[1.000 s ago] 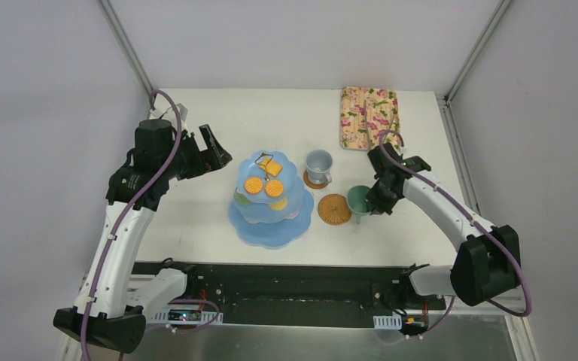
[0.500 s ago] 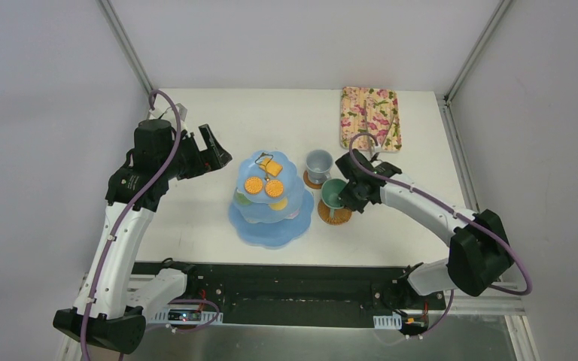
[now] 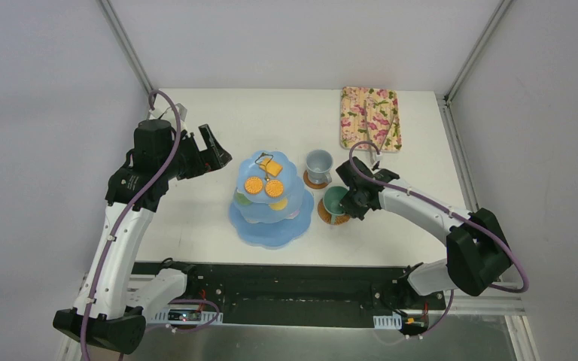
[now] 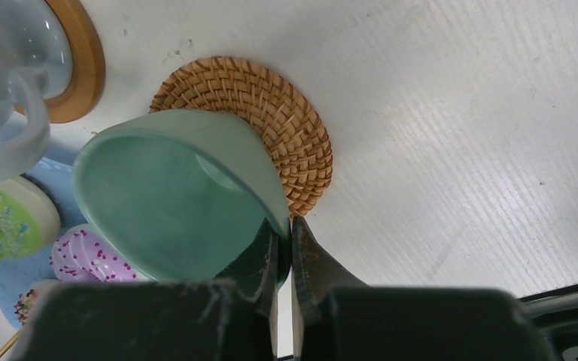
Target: Serve the afternoon tea
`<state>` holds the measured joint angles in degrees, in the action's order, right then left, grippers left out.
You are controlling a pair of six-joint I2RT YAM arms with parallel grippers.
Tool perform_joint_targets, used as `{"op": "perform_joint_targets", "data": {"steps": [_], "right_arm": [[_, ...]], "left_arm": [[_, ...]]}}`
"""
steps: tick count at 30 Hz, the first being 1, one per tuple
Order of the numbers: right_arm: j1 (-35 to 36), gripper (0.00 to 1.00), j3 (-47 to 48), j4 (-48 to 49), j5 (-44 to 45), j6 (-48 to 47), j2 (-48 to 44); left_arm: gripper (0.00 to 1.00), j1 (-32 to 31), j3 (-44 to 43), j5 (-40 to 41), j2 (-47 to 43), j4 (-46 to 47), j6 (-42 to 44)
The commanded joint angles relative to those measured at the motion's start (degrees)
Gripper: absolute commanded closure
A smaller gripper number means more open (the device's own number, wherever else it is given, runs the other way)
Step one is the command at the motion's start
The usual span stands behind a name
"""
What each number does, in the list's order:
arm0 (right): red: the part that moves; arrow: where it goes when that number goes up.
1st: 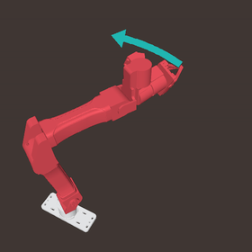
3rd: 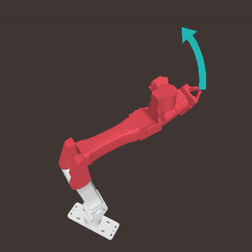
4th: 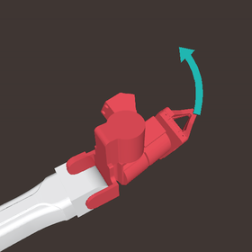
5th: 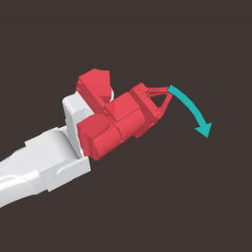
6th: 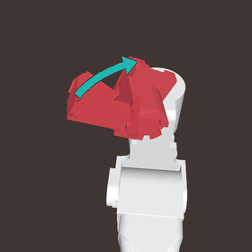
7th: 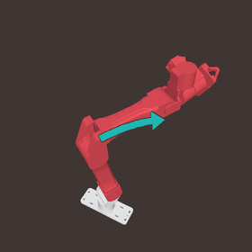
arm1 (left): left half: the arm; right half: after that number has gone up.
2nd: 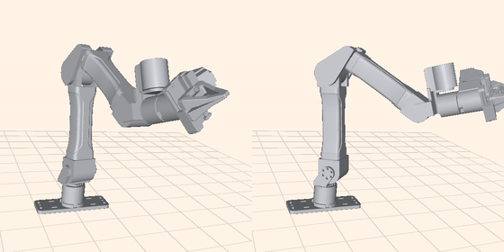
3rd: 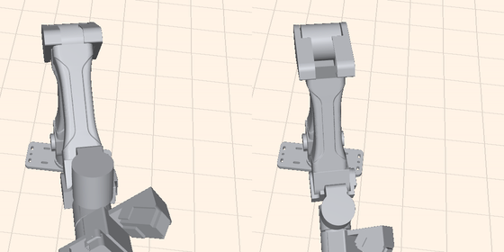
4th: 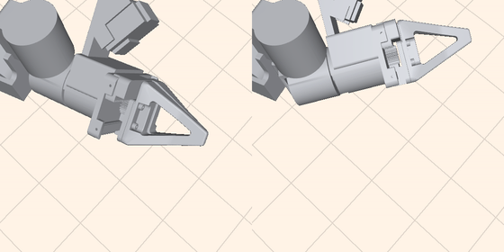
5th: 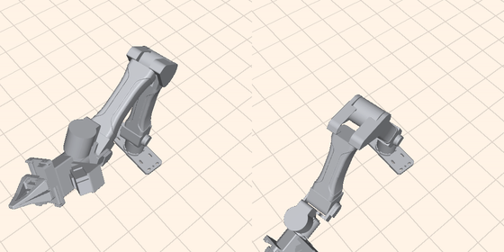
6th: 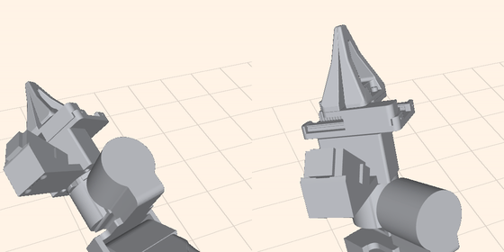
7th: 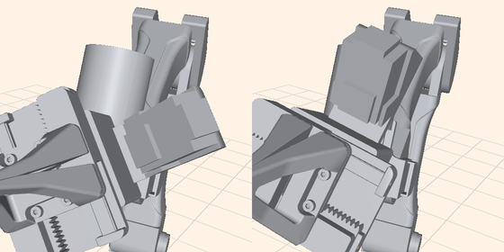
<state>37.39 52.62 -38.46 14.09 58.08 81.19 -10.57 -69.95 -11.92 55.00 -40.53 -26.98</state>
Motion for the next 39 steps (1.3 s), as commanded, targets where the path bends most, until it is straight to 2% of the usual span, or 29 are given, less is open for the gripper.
{"op": "perform_joint_targets", "data": {"steps": [1,12,19,23,27,34,39], "right_arm": [[0.23,1.00,-0.45,3.24,-0.82,1.34,-0.40],[0.47,1.00,-1.16,3.39,-0.75,1.22,-1.03],[0.41,0.68,-0.64,1.90,-1.40,0.38,-3.09],[0.43,0.56,0.95,0.28,-1.29,-1.44,-6.11],[0.42,0.44,5.11,-5.46,1.49,-4.55,-9.28],[0.23,0.18,18.28,-12.23,9.47,-18.34,-15.55],[0.14,0.08,30.76,-13.62,14.76,-28.07,-17.65]], "left_arm": [[0.10,-0.60,-1.05,-0.41,-1.21,1.22,0.09],[0.10,-0.65,-1.05,-0.48,-1.32,1.34,0.09],[0.10,-0.64,-1.69,0.10,-1.16,0.94,0.39],[0.10,-0.59,-3.18,1.60,-0.63,0.32,1.15],[0.10,-0.59,-5.30,3.14,0.40,-0.91,1.90],[0.10,-0.59,-10.71,6.52,2.00,-2.18,3.61],[0.09,-0.59,-20.97,10.75,4.34,-3.57,6.34]]}}
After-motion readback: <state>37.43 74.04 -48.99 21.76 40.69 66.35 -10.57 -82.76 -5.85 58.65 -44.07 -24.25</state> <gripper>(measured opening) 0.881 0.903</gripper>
